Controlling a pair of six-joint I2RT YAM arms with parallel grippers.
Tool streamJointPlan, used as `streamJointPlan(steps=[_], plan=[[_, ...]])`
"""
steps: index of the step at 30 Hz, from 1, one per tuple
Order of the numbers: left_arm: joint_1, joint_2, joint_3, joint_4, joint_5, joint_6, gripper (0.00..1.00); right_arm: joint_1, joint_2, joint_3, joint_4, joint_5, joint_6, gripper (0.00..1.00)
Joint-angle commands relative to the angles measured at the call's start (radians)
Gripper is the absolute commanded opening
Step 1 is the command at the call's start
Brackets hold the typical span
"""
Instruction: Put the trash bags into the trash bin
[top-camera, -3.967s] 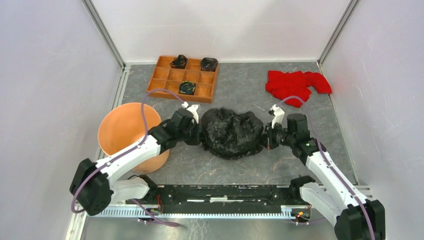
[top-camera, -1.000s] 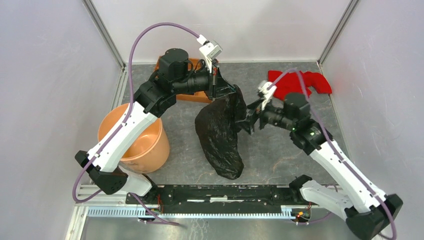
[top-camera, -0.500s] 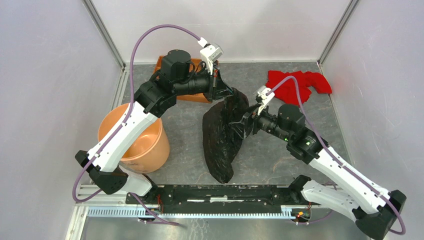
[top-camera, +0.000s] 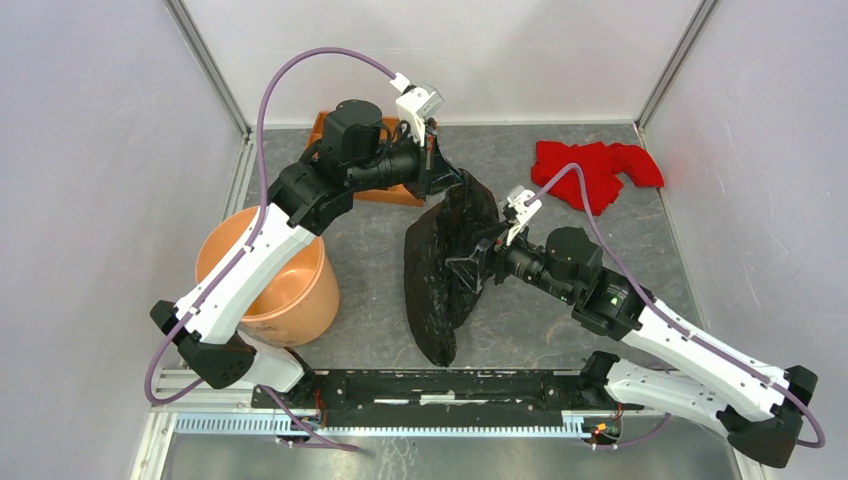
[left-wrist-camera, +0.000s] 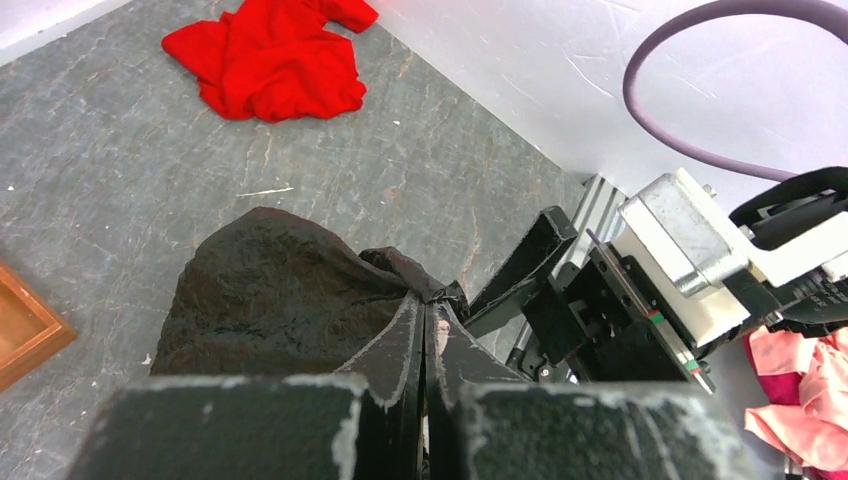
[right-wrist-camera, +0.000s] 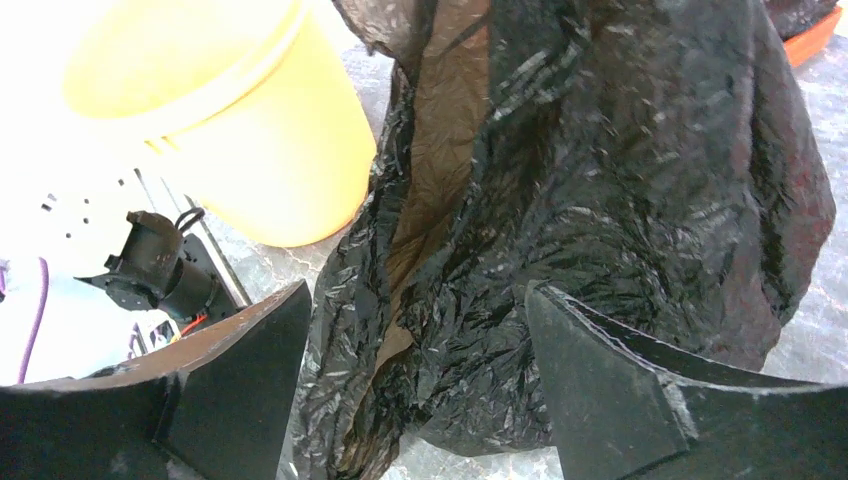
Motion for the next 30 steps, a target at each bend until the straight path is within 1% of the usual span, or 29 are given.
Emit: streamJointPlan(steps=[1,3,4,5,6,8,11,13,15,17,22,24,26,27,29,30], plan=[[-0.004,-0.004,0.027,0.006,-0.023,0.024,0.02,0.006,-0.004,-0.026,0.002,0.099,0.030,0.75],[-0.004,-0.006,0.028,0.005,-0.024,0.025,0.02,0.006,0.013,-0.034,0.004,0.138,0.047,0.54],[-0.004,-0.010,0.027,0.006,-0.024,0.025,0.02,0.006,0.018,-0.041,0.028,0.123,0.052,0.54],[-0.004,-0.011,0.026,0.006,-0.027,0.023,0.02,0.006,0.026,-0.051,0.062,0.088,0.056,0.56],[-0.004,-0.013,0.027,0.006,-0.027,0.023,0.02,0.009,0.036,-0.064,0.110,0.022,0.064,0.65],[-0.004,-0.013,0.030,0.006,-0.027,0.023,0.02,0.026,0.062,-0.074,0.175,-0.049,0.073,0.77],[-0.004,-0.009,0.035,0.006,-0.025,0.024,0.02,0.052,0.073,-0.080,0.191,-0.040,0.071,0.86],[-0.004,-0.007,0.034,0.006,-0.023,0.020,0.02,0.057,0.059,-0.117,0.234,-0.022,0.092,0.97],[-0.004,-0.007,0.032,0.009,-0.009,0.009,0.02,0.057,0.061,-0.158,0.293,0.005,0.104,0.98],[-0.004,-0.009,0.035,0.015,0.010,-0.002,0.02,0.057,0.095,-0.165,0.294,0.045,0.122,0.98],[-0.004,-0.023,0.029,0.018,-0.017,-0.013,0.02,0.074,0.146,-0.194,0.383,0.025,0.168,0.98],[-0.004,-0.028,0.025,0.021,-0.029,-0.018,0.02,0.084,0.162,-0.185,0.378,0.081,0.159,0.93],[-0.004,-0.036,0.010,0.035,-0.037,-0.029,0.02,0.086,0.171,-0.186,0.369,0.146,0.156,0.81],[-0.004,-0.041,0.002,0.041,-0.043,-0.034,0.02,0.084,0.169,-0.180,0.356,0.187,0.152,0.71],[-0.004,-0.056,-0.015,0.055,-0.072,-0.048,0.02,0.084,0.157,-0.169,0.339,0.265,0.144,0.47],[-0.004,-0.071,-0.027,0.065,-0.091,-0.058,0.02,0.084,0.147,-0.165,0.340,0.298,0.141,0.37]])
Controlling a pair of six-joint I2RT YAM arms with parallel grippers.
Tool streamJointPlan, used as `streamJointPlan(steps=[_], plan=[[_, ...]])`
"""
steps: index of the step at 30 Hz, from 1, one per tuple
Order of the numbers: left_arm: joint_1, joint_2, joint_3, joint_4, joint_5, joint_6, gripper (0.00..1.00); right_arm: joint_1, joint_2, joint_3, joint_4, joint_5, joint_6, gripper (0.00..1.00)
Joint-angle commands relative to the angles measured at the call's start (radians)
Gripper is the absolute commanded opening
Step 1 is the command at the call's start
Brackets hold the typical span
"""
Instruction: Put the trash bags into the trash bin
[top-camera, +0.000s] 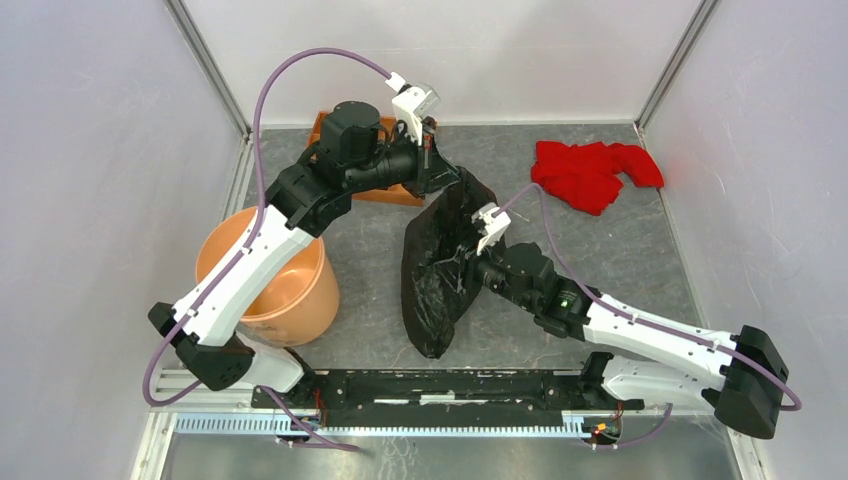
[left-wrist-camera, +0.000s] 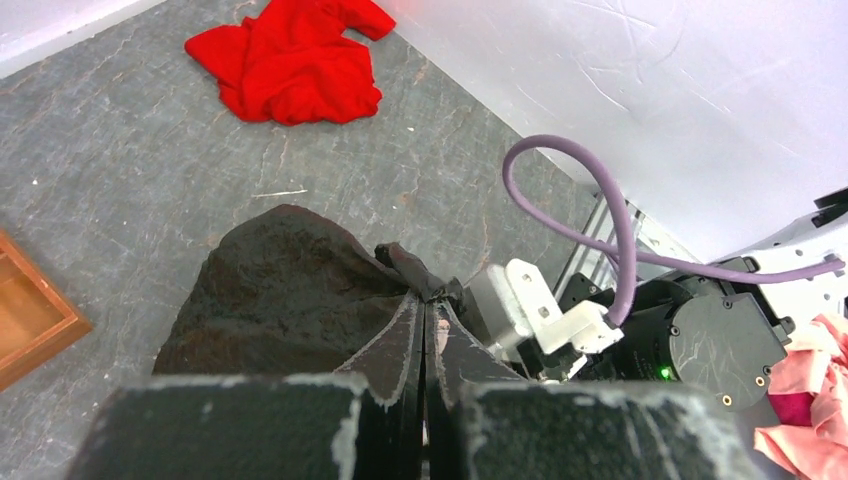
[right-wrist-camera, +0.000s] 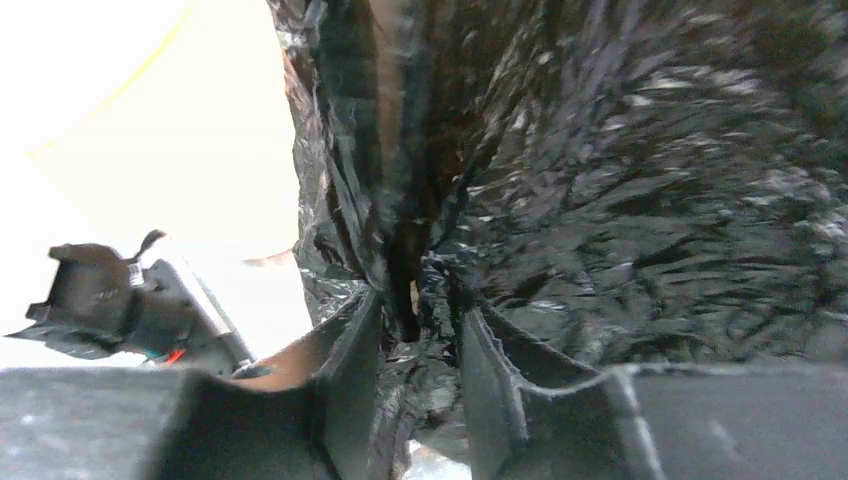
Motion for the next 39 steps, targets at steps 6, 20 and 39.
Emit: streamJointPlan(steps=[6,20,39], plan=[[-0.004,-0.137,-0.098,0.092,-0.199,-0.095,0.02,0.000,-0.056,0.069,0.077,0.282,-0.059,0.01],[-0.002,-0.339,-0.171,-0.486,-0.918,-0.261,1.00,-0.229,-0.168,0.184,-0.413,0.391,-0.230,0.00],[0.002,-0.300,-0.481,-0.539,-0.872,-0.450,0.55,-0.273,-0.323,0.284,-0.510,0.280,-0.320,0.01]])
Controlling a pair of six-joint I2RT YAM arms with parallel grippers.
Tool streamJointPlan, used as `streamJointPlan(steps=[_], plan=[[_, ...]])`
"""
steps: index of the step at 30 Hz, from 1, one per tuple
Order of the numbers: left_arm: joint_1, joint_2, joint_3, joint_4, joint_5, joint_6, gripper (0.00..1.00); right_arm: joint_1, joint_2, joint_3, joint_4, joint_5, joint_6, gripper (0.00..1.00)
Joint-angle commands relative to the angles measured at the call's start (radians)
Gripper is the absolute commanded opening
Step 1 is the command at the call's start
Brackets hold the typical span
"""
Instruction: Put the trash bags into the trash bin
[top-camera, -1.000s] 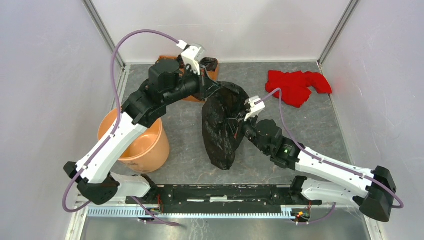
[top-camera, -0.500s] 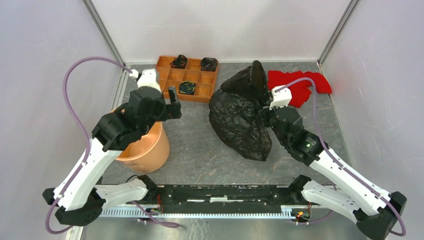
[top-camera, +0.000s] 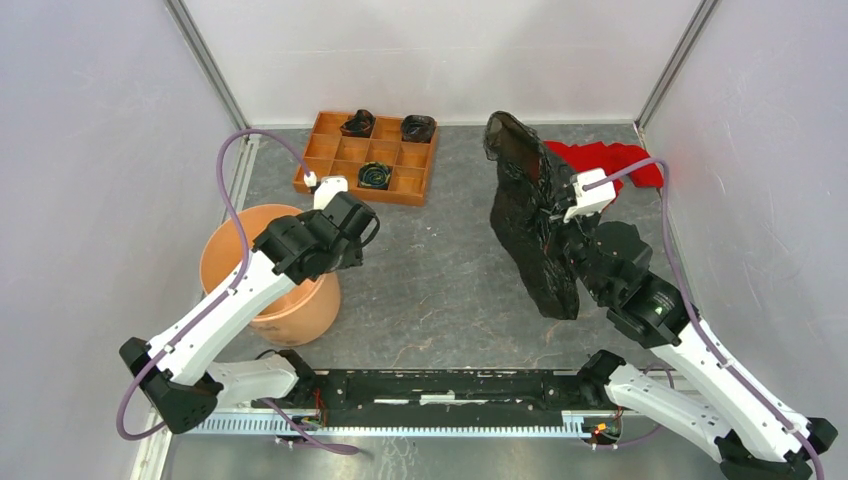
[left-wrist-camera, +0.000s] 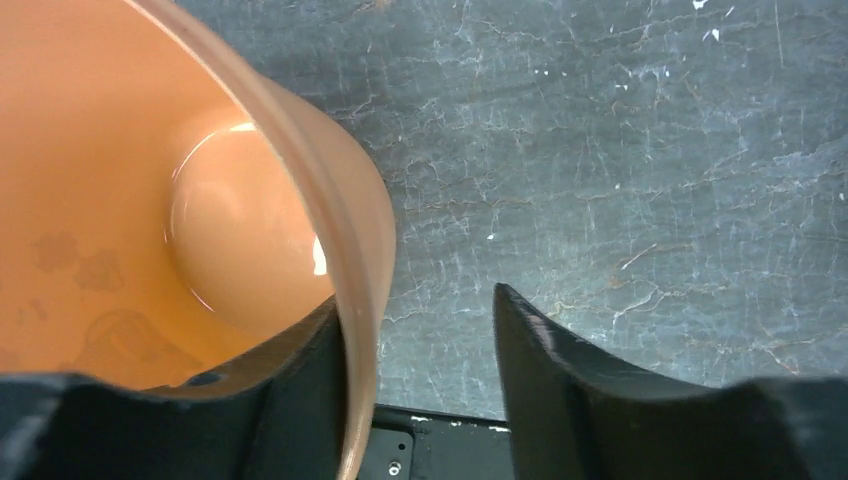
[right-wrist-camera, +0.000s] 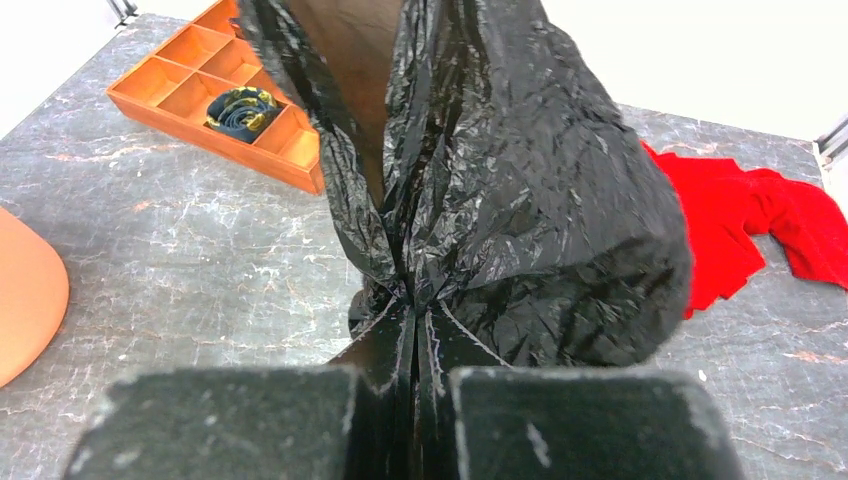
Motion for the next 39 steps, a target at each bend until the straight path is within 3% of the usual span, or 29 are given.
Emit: streamJointPlan(steps=[1,5,8,12,19,23,28,30,36,39], plan=[[0.003,-0.031,-0.008,0.076,0.074,-0.005,0.48,0.002,-0.011,0.038,-0.011,-0.020,-0.016,0.00],[0.003,-0.053,-0.004,0.145,0.206,0.052,0.24,0.001,-0.004,0.112,-0.038,-0.012,-0.043,0.01],[0.001,-0.064,0.001,0.240,0.377,0.102,0.15,0.001,-0.002,0.168,-0.050,-0.016,-0.062,0.01],[-0.026,-0.046,0.004,0.397,0.536,0.101,0.12,0.001,0.008,0.231,-0.058,-0.027,-0.068,0.01],[-0.176,0.126,0.052,0.600,0.575,0.083,0.11,0.002,0.066,0.336,-0.023,-0.143,-0.053,0.01],[-0.216,0.178,0.094,0.652,0.628,0.108,0.24,0.001,0.102,0.423,-0.004,-0.217,-0.026,0.01],[-0.225,0.052,0.059,0.691,0.640,0.198,0.67,0.001,0.095,0.369,0.188,-0.444,0.034,0.01],[-0.225,-0.028,0.034,0.702,0.639,0.243,0.79,0.001,0.118,0.342,0.286,-0.575,0.082,0.01],[-0.225,-0.284,-0.019,0.683,0.624,0.366,0.89,0.012,0.314,0.382,0.705,-0.949,0.429,0.01],[-0.225,-0.415,-0.036,0.650,0.492,0.394,0.89,0.128,0.449,0.487,0.829,-0.986,0.531,0.01]])
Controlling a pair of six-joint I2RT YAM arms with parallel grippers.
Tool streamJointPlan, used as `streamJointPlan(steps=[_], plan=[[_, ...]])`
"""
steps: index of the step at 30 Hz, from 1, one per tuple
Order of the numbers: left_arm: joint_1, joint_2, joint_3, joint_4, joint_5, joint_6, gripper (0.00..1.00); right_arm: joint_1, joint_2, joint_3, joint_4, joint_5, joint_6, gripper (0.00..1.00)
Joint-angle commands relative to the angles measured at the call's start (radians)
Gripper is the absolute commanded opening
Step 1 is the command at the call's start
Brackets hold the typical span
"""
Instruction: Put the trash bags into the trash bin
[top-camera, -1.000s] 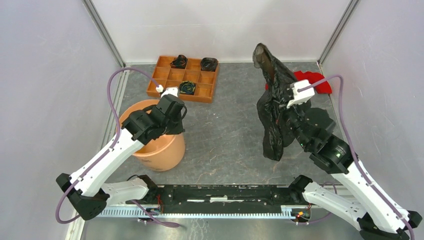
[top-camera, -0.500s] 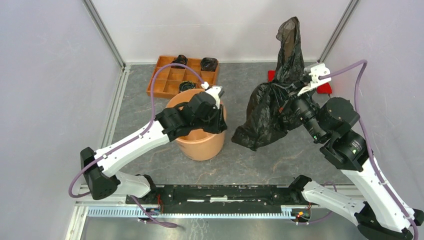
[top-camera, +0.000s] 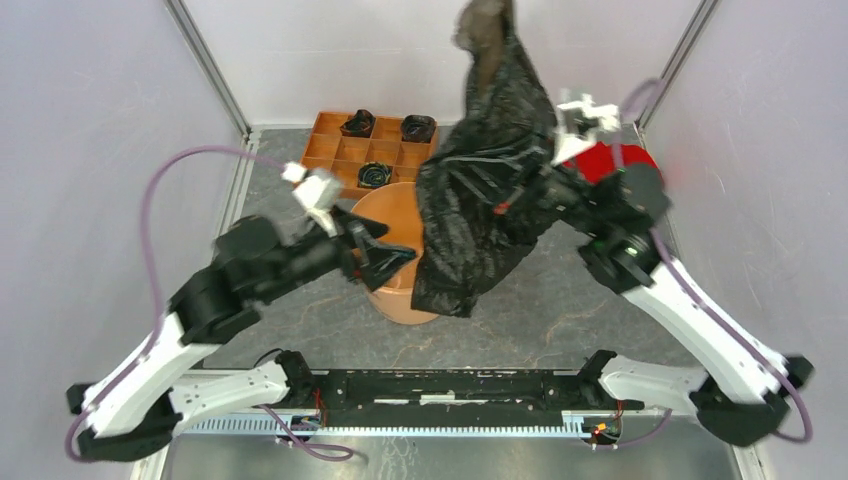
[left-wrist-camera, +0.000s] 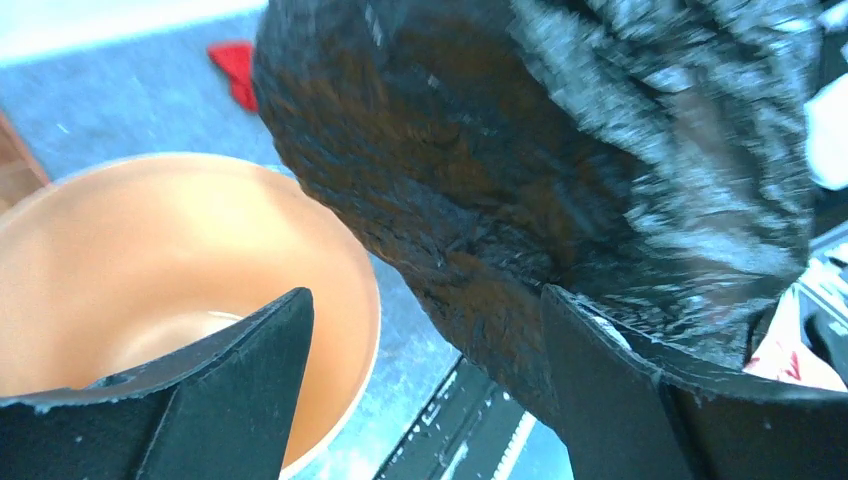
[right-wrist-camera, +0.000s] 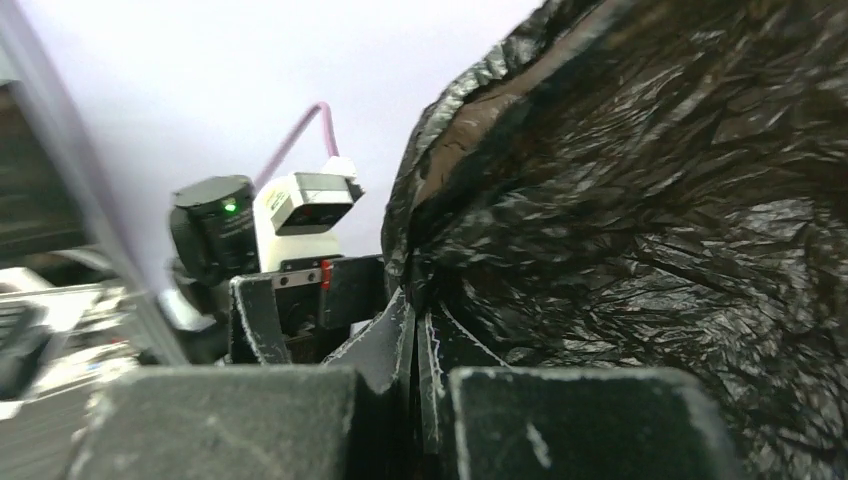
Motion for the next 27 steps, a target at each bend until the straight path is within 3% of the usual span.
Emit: streamJointPlan(steps=[1,6,9,13,17,20,22,27], plan=[[-0.002,-0.166,-0.034,-0.011,-0.193,0.115,0.89,0.157,0.195,0.179,0.281,-0.199,0.217,0.01],[-0.001,-0.383,-0.078,0.019,-0.398,0.129,0.92,0.246,0.359,0.343,0.309,-0.238,0.320,0.01],[0.000,-0.462,-0.095,0.033,-0.442,0.137,0.92,0.245,0.318,0.303,0.256,-0.196,0.261,0.01],[-0.001,-0.467,-0.086,0.011,-0.478,0.137,0.94,0.181,0.177,0.163,0.048,-0.071,0.157,0.01],[-0.001,-0.382,-0.034,-0.029,-0.528,0.148,0.94,0.016,0.028,-0.053,-0.165,-0.009,0.110,0.01],[-0.001,-0.231,0.089,-0.144,-0.707,0.139,0.95,-0.033,0.017,-0.031,-0.466,0.064,-0.049,0.01],[-0.002,-0.121,0.195,-0.230,-0.813,0.121,0.96,-0.033,0.016,-0.012,-0.555,0.062,-0.135,0.01],[-0.001,0.063,0.356,-0.281,-0.852,0.106,1.00,-0.038,-0.018,0.011,-0.679,0.182,-0.283,0.00]])
